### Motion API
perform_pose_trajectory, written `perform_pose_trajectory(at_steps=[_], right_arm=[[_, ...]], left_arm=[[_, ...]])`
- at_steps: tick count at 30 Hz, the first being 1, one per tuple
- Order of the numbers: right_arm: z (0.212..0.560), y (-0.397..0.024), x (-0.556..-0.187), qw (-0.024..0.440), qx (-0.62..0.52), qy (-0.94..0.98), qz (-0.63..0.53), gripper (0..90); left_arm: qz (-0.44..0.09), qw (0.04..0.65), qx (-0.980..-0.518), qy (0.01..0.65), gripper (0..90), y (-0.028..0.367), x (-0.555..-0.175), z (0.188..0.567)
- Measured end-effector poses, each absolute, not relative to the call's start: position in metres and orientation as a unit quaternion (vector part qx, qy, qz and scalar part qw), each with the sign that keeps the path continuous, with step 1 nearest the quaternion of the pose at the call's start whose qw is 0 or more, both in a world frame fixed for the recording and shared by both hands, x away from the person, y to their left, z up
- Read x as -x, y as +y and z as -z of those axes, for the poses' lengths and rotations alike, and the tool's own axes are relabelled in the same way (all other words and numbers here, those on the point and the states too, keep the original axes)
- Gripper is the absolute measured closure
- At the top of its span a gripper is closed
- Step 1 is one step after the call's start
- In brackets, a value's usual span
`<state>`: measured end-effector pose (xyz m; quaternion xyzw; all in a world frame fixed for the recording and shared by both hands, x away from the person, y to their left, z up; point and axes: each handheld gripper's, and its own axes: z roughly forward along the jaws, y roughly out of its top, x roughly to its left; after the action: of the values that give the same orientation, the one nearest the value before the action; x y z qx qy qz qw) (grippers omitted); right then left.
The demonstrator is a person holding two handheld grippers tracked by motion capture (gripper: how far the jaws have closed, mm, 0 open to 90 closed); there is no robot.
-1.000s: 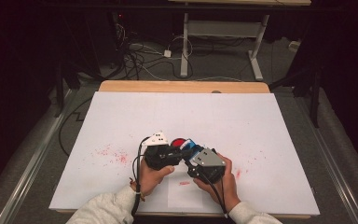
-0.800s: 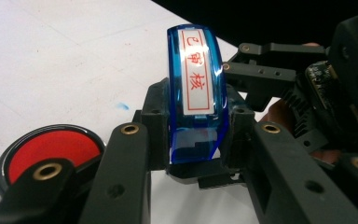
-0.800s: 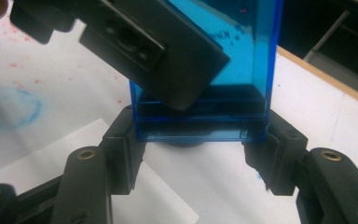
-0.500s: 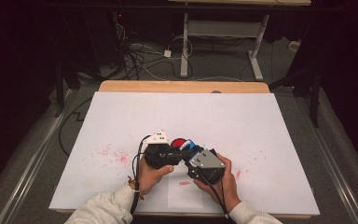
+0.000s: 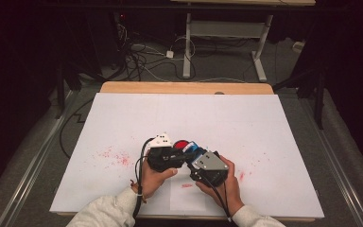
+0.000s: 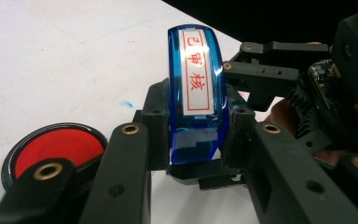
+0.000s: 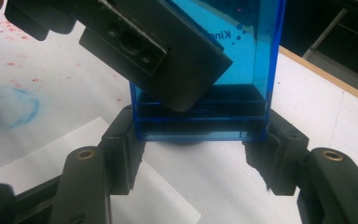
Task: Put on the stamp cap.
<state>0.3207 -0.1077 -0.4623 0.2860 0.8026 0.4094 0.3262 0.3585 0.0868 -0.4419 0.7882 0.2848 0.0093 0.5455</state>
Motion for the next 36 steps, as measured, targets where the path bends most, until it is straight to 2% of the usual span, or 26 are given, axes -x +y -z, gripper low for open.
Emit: perform_pose_trajectory(at_steps=[4, 6, 15, 24, 36], right_arm=[[0.462, -0.108, -0.321, 0.322, -0.282, 0.805, -0.411, 38.8], [0.461, -0.108, -0.321, 0.316, -0.282, 0.806, -0.414, 35.3], [0.458, -0.112, -0.32, 0.31, -0.276, 0.807, -0.421, 39.5], [0.457, -0.116, -0.321, 0.31, -0.274, 0.808, -0.419, 32.4], [0.458, -0.119, -0.323, 0.312, -0.275, 0.807, -0.419, 32.7]], left_arm=[[-0.007, 0.549, -0.786, 0.286, 67.4, 0.088, -0.359, 0.441], [-0.007, 0.549, -0.785, 0.285, 67.4, 0.088, -0.359, 0.441], [-0.002, 0.551, -0.784, 0.286, 67.5, 0.091, -0.36, 0.44], [-0.016, 0.55, -0.785, 0.284, 67.5, 0.093, -0.359, 0.437], [-0.042, 0.549, -0.787, 0.277, 67.6, 0.097, -0.357, 0.43]])
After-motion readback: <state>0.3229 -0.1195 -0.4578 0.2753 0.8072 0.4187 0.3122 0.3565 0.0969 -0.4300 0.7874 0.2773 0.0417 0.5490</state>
